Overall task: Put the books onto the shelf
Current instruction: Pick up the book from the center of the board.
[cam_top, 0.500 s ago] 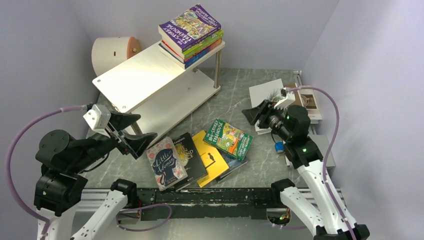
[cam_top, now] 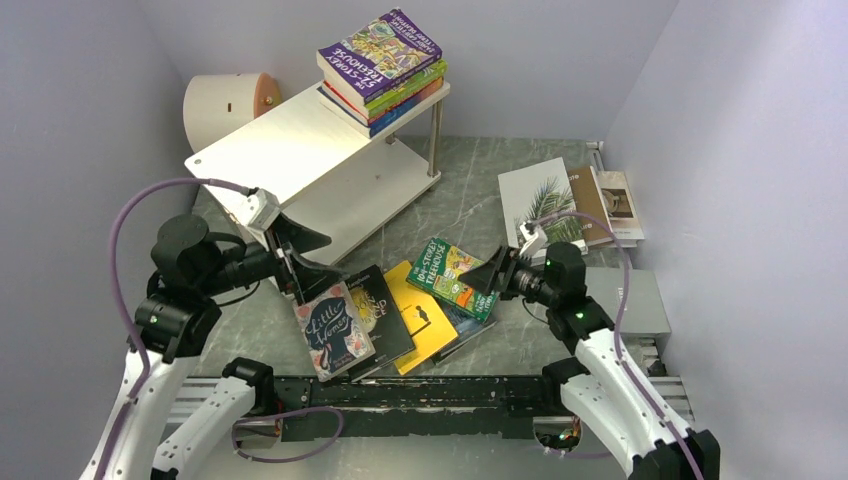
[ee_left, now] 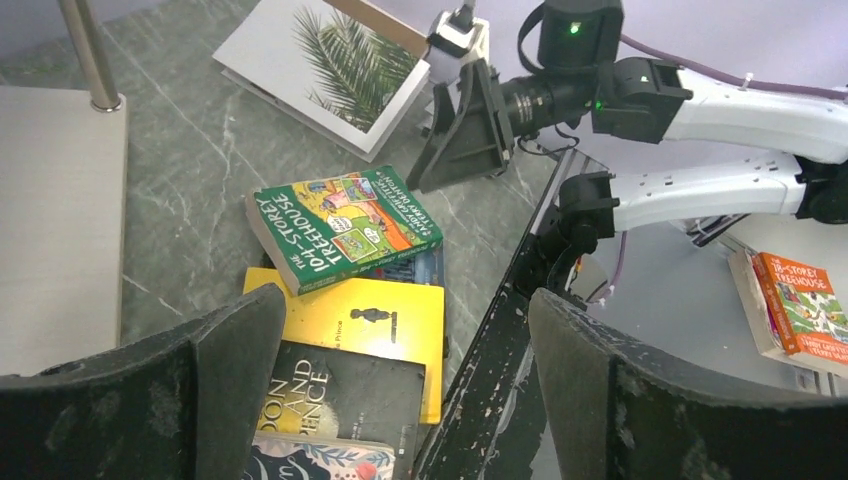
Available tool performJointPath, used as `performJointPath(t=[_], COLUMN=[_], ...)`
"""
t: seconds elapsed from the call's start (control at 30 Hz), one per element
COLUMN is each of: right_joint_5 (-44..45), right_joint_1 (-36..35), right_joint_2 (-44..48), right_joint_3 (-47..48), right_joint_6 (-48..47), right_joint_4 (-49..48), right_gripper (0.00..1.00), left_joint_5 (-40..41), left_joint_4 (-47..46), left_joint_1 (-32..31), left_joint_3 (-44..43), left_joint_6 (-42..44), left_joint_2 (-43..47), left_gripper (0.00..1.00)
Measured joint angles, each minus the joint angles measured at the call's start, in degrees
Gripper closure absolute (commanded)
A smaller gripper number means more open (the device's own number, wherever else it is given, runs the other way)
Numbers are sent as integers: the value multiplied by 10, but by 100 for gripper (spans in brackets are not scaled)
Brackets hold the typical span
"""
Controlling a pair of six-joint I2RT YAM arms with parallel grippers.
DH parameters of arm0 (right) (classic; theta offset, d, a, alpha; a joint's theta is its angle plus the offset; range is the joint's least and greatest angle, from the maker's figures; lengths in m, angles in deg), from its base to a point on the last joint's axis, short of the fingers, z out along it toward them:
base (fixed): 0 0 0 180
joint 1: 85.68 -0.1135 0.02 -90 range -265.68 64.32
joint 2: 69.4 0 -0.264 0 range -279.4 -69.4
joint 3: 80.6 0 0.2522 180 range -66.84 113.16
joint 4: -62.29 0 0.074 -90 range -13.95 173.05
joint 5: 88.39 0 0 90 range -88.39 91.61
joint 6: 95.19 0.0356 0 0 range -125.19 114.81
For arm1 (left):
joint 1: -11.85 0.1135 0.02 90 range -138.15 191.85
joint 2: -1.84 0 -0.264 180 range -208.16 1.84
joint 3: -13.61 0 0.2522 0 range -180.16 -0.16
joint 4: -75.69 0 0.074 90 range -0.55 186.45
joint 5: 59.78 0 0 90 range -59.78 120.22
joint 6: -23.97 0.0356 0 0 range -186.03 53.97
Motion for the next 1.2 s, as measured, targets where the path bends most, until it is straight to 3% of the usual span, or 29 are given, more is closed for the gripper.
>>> performJointPath(t=[0.2, 0.4, 0.5, 0.63, 0.87, 1.07, 1.2], right_joint_5=[-46, 59, 111, 144, 96, 33, 2], right_joint_1=[-43, -145, -156, -157, -158, -158, -158], right_joint_2=[-57, -69, -73, -80, -129, -144, -173], right_joint_3=[-58, -54, -52, -52, -62, -105, -120], right_joint_6=[30, 45, 47, 43, 43, 57, 61], right_joint_4=[-38, 12, 56, 94, 48, -52, -120], right_gripper=[34, 27, 26, 29, 38, 40, 47], left_joint_5=[-20, -20, 3, 50, 167, 226, 265], left_joint_4=[-36, -100, -138, -167, -175, -176, -183], left_joint_1=[0, -4, -26, -96, -269, -322, -338], left_joint_3=[11, 50, 54, 52, 44, 44, 55], left_joint_6=[7, -24, -35, -37, -13, -9, -20], left_joint_2=[-28, -30, -55, -91, -161, -190, -200], left_gripper=[8, 12, 10, 13, 13, 13, 13])
